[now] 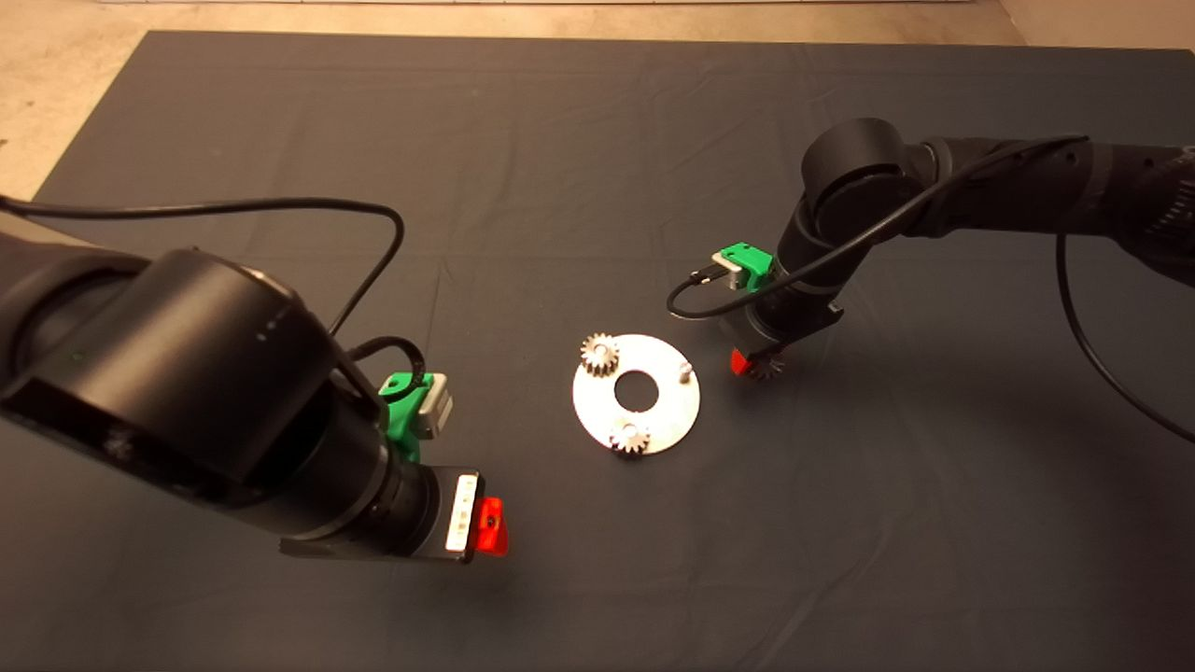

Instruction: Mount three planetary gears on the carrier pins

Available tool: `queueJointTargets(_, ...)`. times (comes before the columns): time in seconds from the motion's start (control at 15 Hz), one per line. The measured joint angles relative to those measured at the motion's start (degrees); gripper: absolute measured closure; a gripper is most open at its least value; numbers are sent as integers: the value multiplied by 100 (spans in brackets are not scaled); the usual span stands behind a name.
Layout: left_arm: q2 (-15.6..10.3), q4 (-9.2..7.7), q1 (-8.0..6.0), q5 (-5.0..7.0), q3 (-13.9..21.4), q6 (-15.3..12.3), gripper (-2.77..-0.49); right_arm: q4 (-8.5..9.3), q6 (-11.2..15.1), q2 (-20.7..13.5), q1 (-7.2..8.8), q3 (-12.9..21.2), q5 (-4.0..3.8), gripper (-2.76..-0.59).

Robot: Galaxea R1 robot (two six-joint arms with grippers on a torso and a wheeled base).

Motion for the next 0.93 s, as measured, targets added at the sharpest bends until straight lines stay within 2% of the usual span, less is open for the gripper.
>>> queueJointTargets(0.93,0,0,0,-2,54,-28,-262,18,1,555,46,-117,2,-108)
